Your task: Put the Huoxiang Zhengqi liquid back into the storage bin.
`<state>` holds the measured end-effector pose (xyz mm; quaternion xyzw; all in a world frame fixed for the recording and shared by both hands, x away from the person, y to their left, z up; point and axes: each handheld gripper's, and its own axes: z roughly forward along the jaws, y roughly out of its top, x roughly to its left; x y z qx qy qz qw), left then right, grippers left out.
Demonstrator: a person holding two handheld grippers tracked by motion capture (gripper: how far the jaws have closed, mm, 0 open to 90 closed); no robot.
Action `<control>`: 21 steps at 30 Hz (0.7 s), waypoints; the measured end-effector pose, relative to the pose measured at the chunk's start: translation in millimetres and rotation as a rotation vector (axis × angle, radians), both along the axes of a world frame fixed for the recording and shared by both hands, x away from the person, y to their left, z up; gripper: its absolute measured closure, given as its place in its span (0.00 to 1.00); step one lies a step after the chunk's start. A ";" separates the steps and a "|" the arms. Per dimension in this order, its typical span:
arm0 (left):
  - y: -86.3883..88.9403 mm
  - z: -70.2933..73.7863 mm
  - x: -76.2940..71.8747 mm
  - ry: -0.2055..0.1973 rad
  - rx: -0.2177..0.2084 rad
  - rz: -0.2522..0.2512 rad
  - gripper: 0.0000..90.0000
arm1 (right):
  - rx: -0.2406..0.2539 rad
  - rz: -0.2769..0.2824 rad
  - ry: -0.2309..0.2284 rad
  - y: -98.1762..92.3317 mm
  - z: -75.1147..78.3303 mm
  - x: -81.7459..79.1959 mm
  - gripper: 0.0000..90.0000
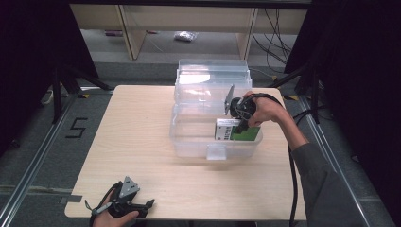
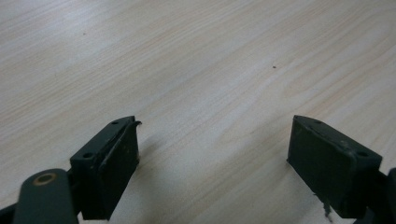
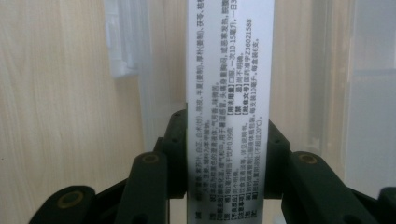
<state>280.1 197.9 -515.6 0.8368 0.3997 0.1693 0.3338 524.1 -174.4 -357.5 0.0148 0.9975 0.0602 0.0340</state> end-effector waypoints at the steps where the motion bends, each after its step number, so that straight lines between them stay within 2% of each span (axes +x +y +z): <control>1: 0.1 0.5 -0.2 0.003 0.005 -0.004 0.18 | -0.014 -0.030 0.000 -0.7 -1.4 -1.5 0.71; 2: 0.1 0.5 -0.2 0.003 0.005 -0.004 0.18 | -0.014 -0.030 0.000 -0.7 -1.4 -1.5 0.71; 3: -0.6 -0.2 -1.3 0.016 -0.007 0.003 0.18 | 0.001 -0.039 0.024 -0.6 -5.6 -2.2 0.71; 5: -0.3 -0.1 -1.1 0.016 -0.005 0.002 0.18 | 0.002 -0.023 0.010 -0.7 -7.0 -0.8 0.71; 6: -0.1 -0.8 0.9 -0.006 0.002 -0.001 0.18 | -0.019 -0.014 -0.001 -1.5 -7.7 0.9 0.71; 7: 0.1 0.0 0.6 0.000 0.008 -0.004 0.18 | -0.018 -0.023 0.003 -1.3 -9.1 0.8 0.71; 8: -0.3 0.4 -0.9 0.013 0.001 -0.002 0.18 | -0.005 0.001 0.005 -0.5 -10.8 1.5 0.71; 9: -0.2 0.4 -1.3 0.017 0.000 -0.002 0.18 | -0.005 -0.001 0.006 -0.8 -11.2 1.7 0.71; 12: 0.0 0.4 -1.2 0.010 -0.007 0.005 0.18 | 0.003 0.003 0.008 -1.4 -13.4 1.9 0.71; 13: -0.1 0.6 -1.1 0.009 -0.006 0.004 0.18 | 0.003 -0.001 0.013 -1.5 -14.9 1.8 0.71; 14: -0.3 0.3 -1.5 0.013 -0.004 0.001 0.18 | -0.026 -0.027 0.008 -3.1 -16.5 1.0 0.71; 17: -0.3 0.3 -1.2 0.012 -0.004 0.002 0.18 | -0.003 -0.028 0.020 -3.7 -20.9 1.1 0.71; 18: -0.5 0.1 -1.1 0.011 -0.006 0.003 0.18 | -0.014 -0.014 0.006 -4.7 -22.0 2.9 0.71; 20: -0.3 0.4 -1.2 0.015 0.001 -0.001 0.18 | -0.026 -0.018 0.007 -4.7 -23.3 2.8 0.71; 21: 0.5 0.1 -1.0 0.017 0.012 -0.004 0.18 | -0.036 -0.043 0.024 -4.6 -25.6 1.0 0.71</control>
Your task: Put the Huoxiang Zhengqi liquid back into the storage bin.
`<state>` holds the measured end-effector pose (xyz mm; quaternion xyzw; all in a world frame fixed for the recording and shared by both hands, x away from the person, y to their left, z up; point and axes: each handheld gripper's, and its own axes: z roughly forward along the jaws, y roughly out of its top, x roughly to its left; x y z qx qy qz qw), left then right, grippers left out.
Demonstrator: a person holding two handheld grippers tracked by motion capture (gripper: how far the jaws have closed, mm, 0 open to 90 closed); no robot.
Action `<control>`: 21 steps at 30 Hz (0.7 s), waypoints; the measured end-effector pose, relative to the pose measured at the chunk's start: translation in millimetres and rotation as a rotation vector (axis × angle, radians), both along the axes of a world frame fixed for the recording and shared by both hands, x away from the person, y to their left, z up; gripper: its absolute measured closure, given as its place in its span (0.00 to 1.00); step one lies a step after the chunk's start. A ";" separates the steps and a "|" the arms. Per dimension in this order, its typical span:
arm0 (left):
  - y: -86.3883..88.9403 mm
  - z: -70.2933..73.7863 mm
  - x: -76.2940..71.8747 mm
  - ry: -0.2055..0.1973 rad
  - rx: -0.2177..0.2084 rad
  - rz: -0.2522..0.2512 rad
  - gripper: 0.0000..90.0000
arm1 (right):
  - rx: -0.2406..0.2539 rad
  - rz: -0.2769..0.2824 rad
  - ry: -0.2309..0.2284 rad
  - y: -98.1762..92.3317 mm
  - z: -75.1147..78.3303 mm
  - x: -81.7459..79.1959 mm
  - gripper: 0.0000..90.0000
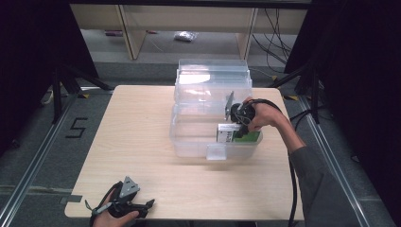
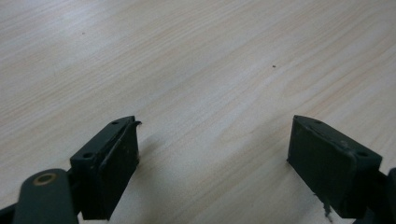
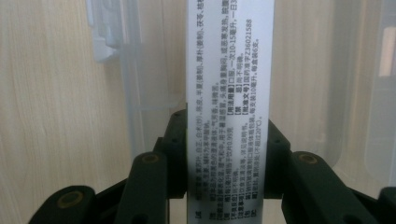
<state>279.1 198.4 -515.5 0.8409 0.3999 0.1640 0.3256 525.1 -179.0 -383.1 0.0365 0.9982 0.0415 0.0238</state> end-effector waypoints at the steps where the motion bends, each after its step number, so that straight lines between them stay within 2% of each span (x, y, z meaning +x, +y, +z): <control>1: -0.5 -0.3 -0.3 -0.001 -0.014 0.007 0.18 | 0.009 -0.004 0.009 0.1 -0.9 -0.3 0.71; 2: 0.3 -0.2 1.8 -0.019 0.002 -0.002 0.18 | 0.014 0.003 0.005 -0.1 -1.7 0.7 0.71; 5: -1.1 -0.1 0.2 -0.007 -0.015 0.006 0.18 | 0.018 -0.006 0.009 -0.2 -3.2 -0.2 0.71; 6: -0.4 -0.1 -0.3 0.001 -0.001 0.002 0.18 | 0.022 0.026 0.012 -0.1 -5.5 1.4 0.71; 9: -0.4 0.0 -0.2 -0.002 -0.013 0.005 0.18 | 0.021 0.027 0.018 -0.5 -8.1 1.6 0.71; 10: -0.9 0.0 -0.2 -0.006 -0.017 0.007 0.18 | 0.002 0.025 0.005 -2.0 -9.0 2.0 0.71; 13: 0.0 0.1 -0.1 -0.001 0.000 0.000 0.18 | 0.001 0.035 0.008 -2.2 -10.6 2.6 0.71; 14: 0.1 0.2 0.2 -0.002 0.001 0.000 0.18 | -0.005 0.003 0.023 -2.6 -11.2 1.1 0.71; 15: -1.2 -0.1 -0.1 -0.005 -0.017 0.008 0.18 | -0.001 -0.007 0.019 -3.4 -13.0 0.8 0.71; 16: -0.9 0.3 -0.2 -0.003 -0.011 0.003 0.18 | -0.003 0.030 0.013 -4.3 -14.2 3.3 0.71; 19: -0.3 0.1 -0.3 0.001 -0.002 0.002 0.18 | -0.004 0.042 0.015 -4.2 -16.3 3.1 0.71; 20: -0.2 -0.7 1.8 -0.023 -0.006 0.002 0.18 | -0.010 0.044 0.014 -4.2 -17.3 3.3 0.70; 21: -0.2 -0.7 1.8 -0.023 -0.006 0.002 0.18 | -0.013 0.041 0.014 -4.0 -17.6 3.3 0.70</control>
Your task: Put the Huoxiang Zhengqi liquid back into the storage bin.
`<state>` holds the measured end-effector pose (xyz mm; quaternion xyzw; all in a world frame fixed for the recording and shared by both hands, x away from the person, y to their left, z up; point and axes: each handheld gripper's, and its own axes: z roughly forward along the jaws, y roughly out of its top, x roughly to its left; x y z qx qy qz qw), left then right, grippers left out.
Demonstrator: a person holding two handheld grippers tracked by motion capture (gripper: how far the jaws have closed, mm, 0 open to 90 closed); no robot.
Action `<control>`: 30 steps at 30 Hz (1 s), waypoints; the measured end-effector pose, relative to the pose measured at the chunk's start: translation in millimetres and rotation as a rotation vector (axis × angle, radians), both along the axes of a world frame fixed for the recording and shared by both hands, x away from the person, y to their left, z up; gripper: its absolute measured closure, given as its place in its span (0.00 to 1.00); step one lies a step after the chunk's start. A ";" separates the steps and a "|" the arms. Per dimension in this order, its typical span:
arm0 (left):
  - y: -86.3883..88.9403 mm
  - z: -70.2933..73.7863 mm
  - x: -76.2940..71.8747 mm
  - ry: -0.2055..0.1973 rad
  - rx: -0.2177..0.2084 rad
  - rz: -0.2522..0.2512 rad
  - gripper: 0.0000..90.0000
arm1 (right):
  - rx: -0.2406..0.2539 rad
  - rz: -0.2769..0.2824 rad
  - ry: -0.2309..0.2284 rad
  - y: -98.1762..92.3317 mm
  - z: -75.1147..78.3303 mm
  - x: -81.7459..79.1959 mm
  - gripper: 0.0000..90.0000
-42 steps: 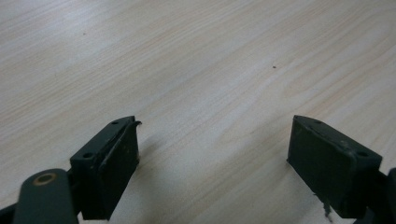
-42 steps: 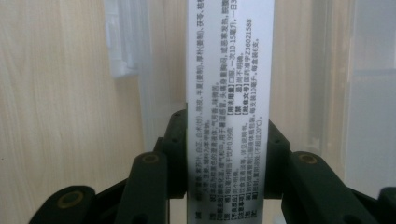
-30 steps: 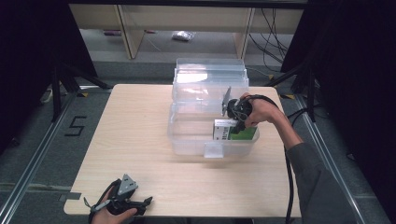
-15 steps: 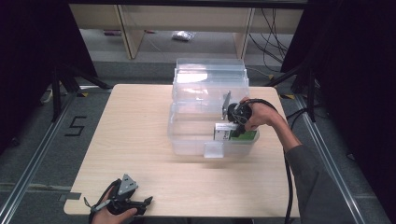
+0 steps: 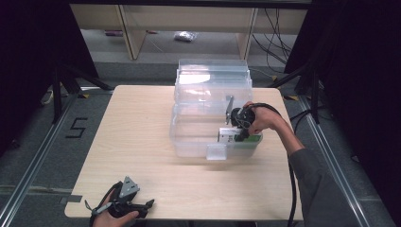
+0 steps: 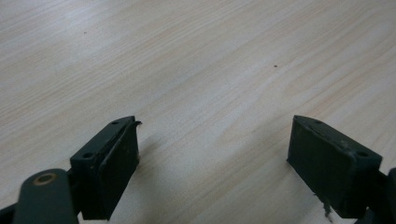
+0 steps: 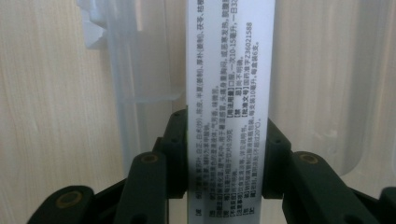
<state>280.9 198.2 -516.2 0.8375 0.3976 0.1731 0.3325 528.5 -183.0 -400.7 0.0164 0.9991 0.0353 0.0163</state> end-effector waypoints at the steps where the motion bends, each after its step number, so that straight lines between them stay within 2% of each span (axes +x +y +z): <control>1: -0.4 0.3 -0.5 0.002 0.000 -0.001 0.18 | 0.000 -0.003 -0.002 0.2 -0.1 -0.2 0.70; 4: -0.5 -0.7 -0.4 0.011 -0.001 0.003 0.18 | -0.004 -0.006 -0.004 0.2 2.9 -0.4 0.69; 6: -0.9 -0.4 -0.3 0.012 0.008 0.006 0.18 | 0.013 -0.018 -0.004 -0.1 4.7 -0.2 0.69; 7: -1.0 1.4 -1.5 0.015 0.001 -0.002 0.18 | 0.049 -0.039 0.004 0.4 10.5 -4.0 0.69; 8: -1.0 1.4 -1.5 0.015 0.001 -0.002 0.18 | 0.049 -0.039 0.004 0.4 10.5 -4.0 0.69; 9: -0.9 0.8 -1.1 0.006 -0.002 -0.001 0.18 | 0.049 -0.011 -0.014 -0.8 13.8 -3.0 0.68; 11: 1.1 1.9 -1.3 0.022 0.002 0.001 0.18 | 0.073 -0.058 -0.006 -4.0 21.6 -8.9 0.65; 12: 1.1 2.0 -0.6 0.011 0.003 0.003 0.18 | 0.084 -0.073 -0.014 -5.7 25.0 -10.6 0.64; 14: 0.9 2.4 -1.1 0.010 0.003 -0.001 0.18 | 0.086 -0.072 -0.028 -8.2 28.2 -10.5 0.63; 15: 0.5 2.0 -2.1 0.015 -0.006 0.007 0.18 | 0.131 -0.101 -0.034 -11.8 32.5 -12.7 0.57; 16: 0.5 2.0 -2.1 0.015 -0.006 0.007 0.18 | 0.141 -0.136 -0.040 -13.8 34.9 -13.4 0.57; 18: 1.0 1.6 -1.0 0.010 -0.004 0.011 0.18 | 0.145 -0.149 -0.054 -16.4 37.3 -13.1 0.56; 19: 1.5 2.1 -0.2 0.002 0.005 0.004 0.18 | 0.180 -0.185 -0.064 -18.4 39.5 -15.7 0.51; 20: 1.4 2.2 -0.5 0.000 0.001 0.002 0.18 | 0.180 -0.185 -0.064 -18.4 39.5 -15.7 0.51; 21: 0.9 1.8 -1.3 0.009 -0.010 0.014 0.18 | 0.213 -0.185 -0.054 -20.7 41.6 -15.6 0.50; 22: 0.9 1.8 -1.3 0.009 -0.010 0.014 0.18 | 0.213 -0.185 -0.054 -20.7 41.6 -15.6 0.50; 23: 1.6 2.2 -0.8 0.010 -0.001 0.009 0.18 | 0.238 -0.241 -0.082 -22.7 43.9 -18.3 0.47; 26: 1.7 3.2 -0.7 0.001 0.003 0.002 0.18 | 0.254 -0.262 -0.085 -24.7 44.8 -19.4 0.46; 28: 1.7 2.8 -1.1 0.005 0.001 0.006 0.18 | 0.270 -0.265 -0.100 -26.2 45.4 -19.7 0.43; 29: 2.0 3.2 -0.9 0.009 -0.001 0.010 0.18 | 0.278 -0.295 -0.119 -26.5 46.8 -20.9 0.39; 30: 2.0 3.2 -0.9 0.009 -0.001 0.010 0.18 | 0.278 -0.295 -0.119 -26.5 46.8 -20.9 0.39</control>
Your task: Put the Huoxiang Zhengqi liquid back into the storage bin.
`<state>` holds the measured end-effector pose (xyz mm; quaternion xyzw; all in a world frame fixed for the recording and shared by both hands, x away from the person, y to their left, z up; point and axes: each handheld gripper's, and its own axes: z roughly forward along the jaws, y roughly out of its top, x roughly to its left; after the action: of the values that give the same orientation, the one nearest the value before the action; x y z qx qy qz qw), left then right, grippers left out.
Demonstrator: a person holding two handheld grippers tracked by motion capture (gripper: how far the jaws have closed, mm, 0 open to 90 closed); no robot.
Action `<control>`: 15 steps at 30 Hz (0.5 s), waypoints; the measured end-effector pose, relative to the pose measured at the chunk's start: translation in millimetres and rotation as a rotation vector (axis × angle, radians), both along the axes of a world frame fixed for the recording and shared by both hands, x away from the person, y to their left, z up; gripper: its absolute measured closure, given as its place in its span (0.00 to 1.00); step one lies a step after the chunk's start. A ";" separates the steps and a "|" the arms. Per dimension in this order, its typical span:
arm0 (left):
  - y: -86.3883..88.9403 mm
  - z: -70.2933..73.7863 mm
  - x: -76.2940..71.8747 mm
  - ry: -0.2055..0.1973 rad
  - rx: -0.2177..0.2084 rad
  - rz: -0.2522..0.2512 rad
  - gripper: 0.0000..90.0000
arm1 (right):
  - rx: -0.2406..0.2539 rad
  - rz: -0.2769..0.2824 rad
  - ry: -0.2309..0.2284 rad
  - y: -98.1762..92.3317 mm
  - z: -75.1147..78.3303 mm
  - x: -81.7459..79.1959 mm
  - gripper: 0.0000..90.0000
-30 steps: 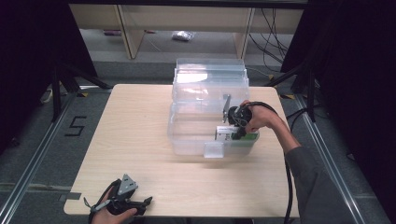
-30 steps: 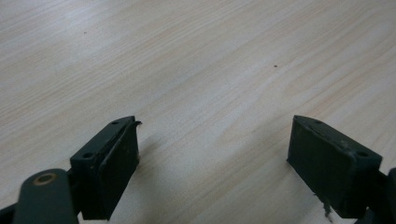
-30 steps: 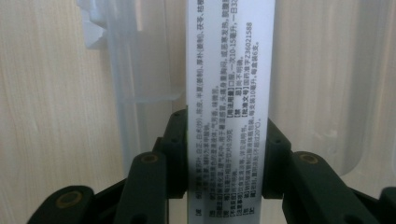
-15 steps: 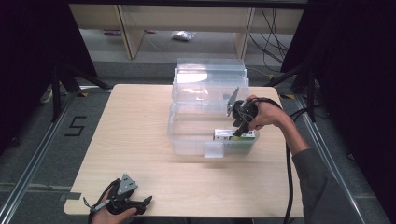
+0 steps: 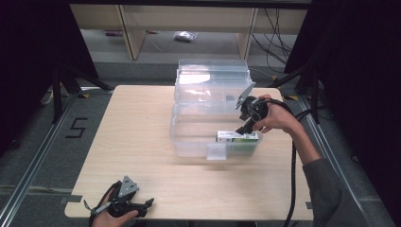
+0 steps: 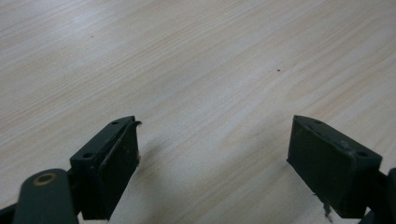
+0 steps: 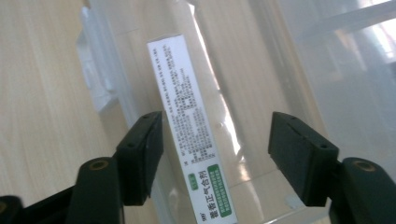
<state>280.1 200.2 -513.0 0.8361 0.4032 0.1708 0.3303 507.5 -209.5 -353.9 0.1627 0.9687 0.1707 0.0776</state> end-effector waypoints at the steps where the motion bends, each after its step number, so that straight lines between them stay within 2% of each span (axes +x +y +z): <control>1: -0.3 -0.3 0.0 -0.005 0.000 -0.002 0.18 | 0.020 -0.020 -0.016 -0.1 2.6 -1.8 0.38; 2: -0.3 -0.3 0.0 -0.005 0.000 -0.002 0.18 | 0.020 -0.020 -0.016 -0.1 2.6 -1.8 0.38; 4: -0.5 -0.6 -1.0 0.001 -0.011 0.005 0.18 | 0.062 -0.053 -0.033 0.0 7.4 -4.8 0.35; 6: 0.3 -0.1 -0.3 -0.001 0.001 0.000 0.18 | 0.076 -0.074 -0.029 0.4 8.4 -6.3 0.35; 7: 0.4 -0.6 1.4 -0.019 0.005 -0.006 0.18 | 0.083 -0.086 -0.048 0.3 9.2 -6.1 0.35; 8: 0.2 -1.3 1.1 -0.022 0.003 -0.003 0.18 | 0.122 -0.125 -0.040 0.5 9.6 -8.9 0.33; 9: 0.7 -1.1 1.3 -0.023 0.007 -0.007 0.18 | 0.139 -0.120 -0.038 0.2 9.3 -9.3 0.33; 10: 1.1 -0.9 1.8 -0.025 0.009 -0.011 0.18 | 0.148 -0.137 -0.038 0.5 8.7 -11.0 0.33; 12: 0.3 -0.2 0.0 0.001 0.000 0.003 0.18 | 0.150 -0.156 -0.039 1.3 7.3 -14.5 0.32; 14: -0.1 -1.0 0.9 -0.014 -0.001 0.001 0.18 | 0.158 -0.161 -0.034 1.8 5.7 -17.3 0.32; 15: -0.2 -1.5 -0.6 0.004 -0.006 0.003 0.18 | 0.160 -0.150 -0.041 1.4 4.8 -17.2 0.32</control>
<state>279.5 200.0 -514.5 0.8347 0.4058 0.1686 0.3319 490.3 -208.1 -349.1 0.2369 0.9353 0.2445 0.0970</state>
